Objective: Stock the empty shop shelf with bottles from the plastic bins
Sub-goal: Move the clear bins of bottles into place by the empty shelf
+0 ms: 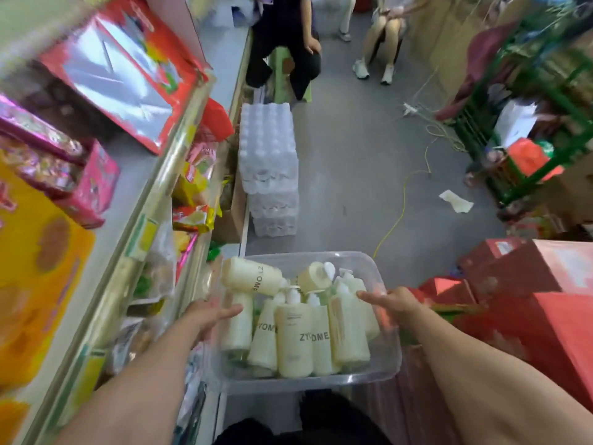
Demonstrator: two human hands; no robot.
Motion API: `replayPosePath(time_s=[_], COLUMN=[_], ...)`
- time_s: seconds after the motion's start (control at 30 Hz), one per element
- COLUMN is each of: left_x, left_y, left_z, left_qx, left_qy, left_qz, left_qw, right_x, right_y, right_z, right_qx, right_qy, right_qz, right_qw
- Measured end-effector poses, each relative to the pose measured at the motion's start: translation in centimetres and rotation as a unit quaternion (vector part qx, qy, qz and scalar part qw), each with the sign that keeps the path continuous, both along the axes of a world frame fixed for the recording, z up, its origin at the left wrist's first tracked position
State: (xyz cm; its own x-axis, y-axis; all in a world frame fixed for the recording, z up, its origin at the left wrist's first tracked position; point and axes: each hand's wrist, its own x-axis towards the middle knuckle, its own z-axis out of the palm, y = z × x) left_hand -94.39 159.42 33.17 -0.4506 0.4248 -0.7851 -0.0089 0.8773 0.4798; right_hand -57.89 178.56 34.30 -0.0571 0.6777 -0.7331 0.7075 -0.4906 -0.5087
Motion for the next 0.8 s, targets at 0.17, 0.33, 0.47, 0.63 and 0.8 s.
replayPosePath(time_s=[0.17,0.33,0.47,0.63,0.8], left_x=[-3.7,-8.1,-12.1,-16.5,-20.4], left_y=[9.8,20.0,29.0,37.4,44.6], left_z=[0.7,1.9,3.1,5.8,7.7], left_qx=[0.004,0.026,0.082,0.131,0.179], left_qy=[-0.011,-0.028,-0.064,-0.076,-0.068], left_qz=[0.032,0.102,0.173,0.217,0.262], left_qw=[0.999,0.994,0.980,0.965,0.946], right_x=[-4.2,-10.7,-16.8,-24.1,-31.5], right_y=[11.9,23.8,33.4,43.3,52.9], right_z=[1.6,4.6,7.0,11.0,14.4], right_qx=[-0.002,0.030,0.061,0.106,0.138], right_qy=[-0.012,-0.029,-0.029,-0.040,-0.042], right_qz=[0.025,0.063,0.087,0.101,0.130], right_qw=[1.000,0.997,0.994,0.988,0.981])
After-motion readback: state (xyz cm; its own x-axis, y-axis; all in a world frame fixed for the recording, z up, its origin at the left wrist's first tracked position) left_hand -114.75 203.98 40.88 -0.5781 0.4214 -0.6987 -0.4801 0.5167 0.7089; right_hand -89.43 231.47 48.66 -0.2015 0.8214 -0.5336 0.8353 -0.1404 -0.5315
